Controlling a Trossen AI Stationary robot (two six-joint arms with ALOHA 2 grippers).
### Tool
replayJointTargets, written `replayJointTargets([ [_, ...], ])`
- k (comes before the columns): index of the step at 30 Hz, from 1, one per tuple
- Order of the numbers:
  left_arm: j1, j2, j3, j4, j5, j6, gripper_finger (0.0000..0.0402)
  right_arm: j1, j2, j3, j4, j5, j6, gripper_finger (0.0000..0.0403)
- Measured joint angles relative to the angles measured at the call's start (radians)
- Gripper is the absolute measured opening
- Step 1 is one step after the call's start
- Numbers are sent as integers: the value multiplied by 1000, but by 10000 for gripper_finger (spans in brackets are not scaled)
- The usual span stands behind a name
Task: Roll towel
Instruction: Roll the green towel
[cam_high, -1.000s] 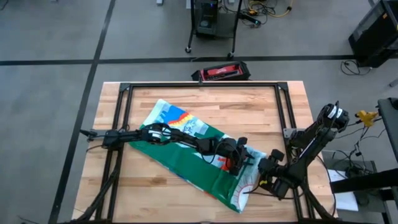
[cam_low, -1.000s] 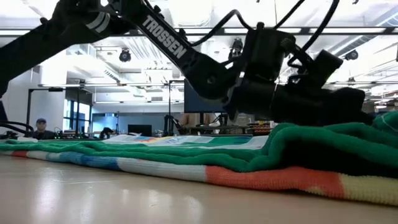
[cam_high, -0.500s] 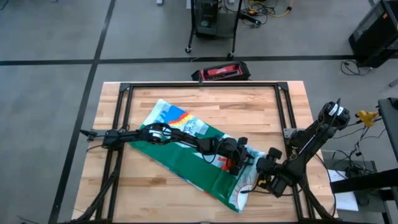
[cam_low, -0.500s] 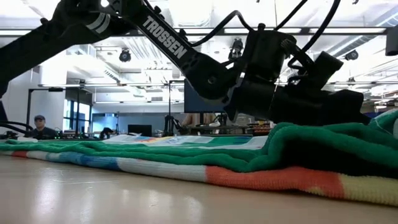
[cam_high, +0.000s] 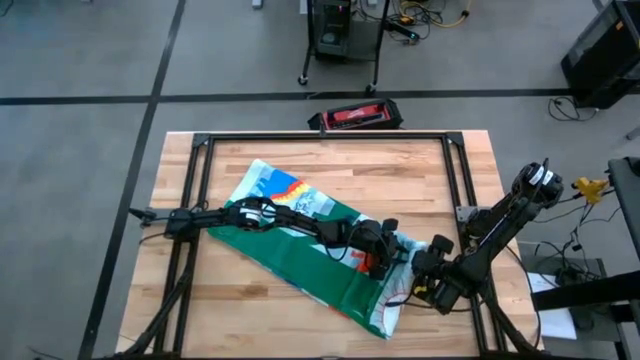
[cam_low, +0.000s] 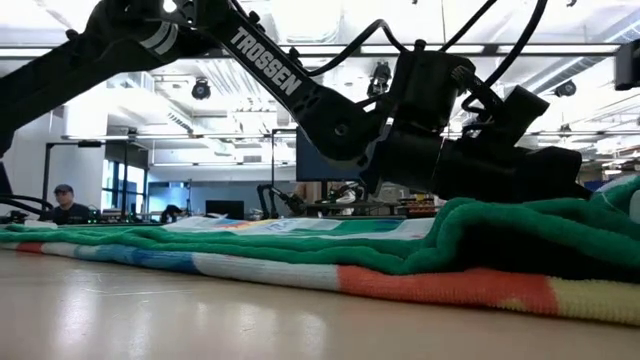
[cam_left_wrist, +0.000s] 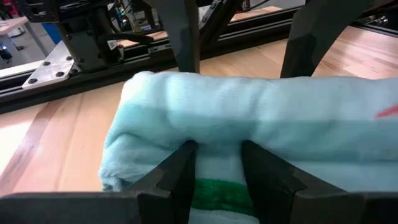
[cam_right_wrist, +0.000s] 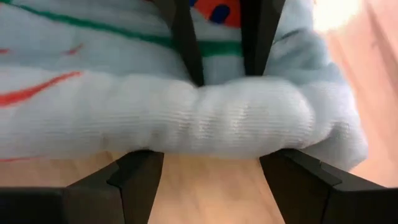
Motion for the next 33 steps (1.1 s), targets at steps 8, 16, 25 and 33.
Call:
replayJointTargets([
  [8, -1, 0, 9, -7, 1, 2, 119, 79, 39, -5, 182, -15, 43, 240],
  [16, -1, 0, 12, -11, 3, 2, 119, 96, 195, 55, 341, 12, 25, 248],
  [25, -1, -30, 13, -84, 0, 6, 119, 142, 339, 263, 327, -29, -22, 266],
  [33, -44, -165, 26, -264, -64, 89, 119, 143, 472, 404, 178, 26, 72, 253],
])
